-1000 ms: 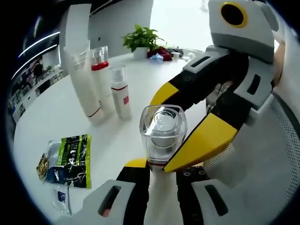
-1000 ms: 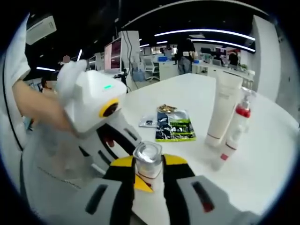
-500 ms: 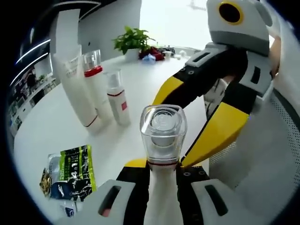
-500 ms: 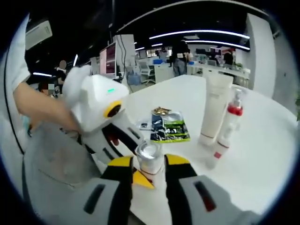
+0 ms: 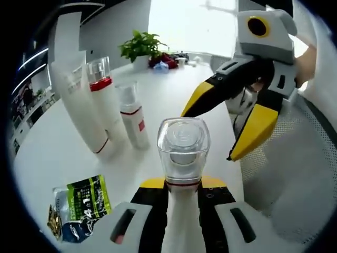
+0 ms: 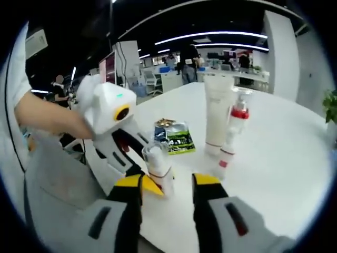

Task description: Arrange the skincare products in the storage area until every visible bottle or jar stands upright without overlapping.

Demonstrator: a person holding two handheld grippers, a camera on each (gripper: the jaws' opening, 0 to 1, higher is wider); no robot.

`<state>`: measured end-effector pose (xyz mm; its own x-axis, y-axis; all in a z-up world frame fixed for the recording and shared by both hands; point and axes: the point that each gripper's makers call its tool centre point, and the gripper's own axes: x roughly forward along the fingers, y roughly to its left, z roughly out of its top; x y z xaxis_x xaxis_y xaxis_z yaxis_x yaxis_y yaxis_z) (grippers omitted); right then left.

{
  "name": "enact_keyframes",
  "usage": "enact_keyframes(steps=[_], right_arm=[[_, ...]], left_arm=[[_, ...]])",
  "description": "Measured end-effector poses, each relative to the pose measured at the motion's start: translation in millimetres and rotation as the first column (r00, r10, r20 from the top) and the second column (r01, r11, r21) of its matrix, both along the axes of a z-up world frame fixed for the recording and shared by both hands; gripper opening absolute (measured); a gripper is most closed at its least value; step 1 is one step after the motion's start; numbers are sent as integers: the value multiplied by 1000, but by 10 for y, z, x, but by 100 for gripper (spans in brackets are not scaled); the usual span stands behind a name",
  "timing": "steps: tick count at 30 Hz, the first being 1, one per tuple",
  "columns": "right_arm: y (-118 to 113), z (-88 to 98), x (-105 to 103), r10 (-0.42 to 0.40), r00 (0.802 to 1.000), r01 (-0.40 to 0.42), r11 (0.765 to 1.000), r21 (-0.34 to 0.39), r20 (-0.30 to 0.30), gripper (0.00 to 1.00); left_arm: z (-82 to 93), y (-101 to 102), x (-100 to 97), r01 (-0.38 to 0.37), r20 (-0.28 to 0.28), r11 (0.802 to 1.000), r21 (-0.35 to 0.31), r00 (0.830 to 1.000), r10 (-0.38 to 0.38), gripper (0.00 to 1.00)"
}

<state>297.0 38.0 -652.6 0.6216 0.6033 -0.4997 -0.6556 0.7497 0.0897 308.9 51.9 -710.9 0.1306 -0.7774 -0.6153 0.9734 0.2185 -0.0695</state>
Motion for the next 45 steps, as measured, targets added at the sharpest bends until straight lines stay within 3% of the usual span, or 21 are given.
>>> enact_keyframes(steps=[19,26,45], right_arm=[[-487,-38,53,-101,995,99,994,-34,-29,54],[-506,-44,48,-103,994,102,995,-13,-43,62],[-608,-146,-10,-130,988,129,992,-18,-86,64]], left_arm=[[19,-130,434,39,22,999,-16,999,-38,18],[51,-216,580,49,30,998,-25,998,-48,18],[64,-373,825,75,32,996,-55,997,-74,18]])
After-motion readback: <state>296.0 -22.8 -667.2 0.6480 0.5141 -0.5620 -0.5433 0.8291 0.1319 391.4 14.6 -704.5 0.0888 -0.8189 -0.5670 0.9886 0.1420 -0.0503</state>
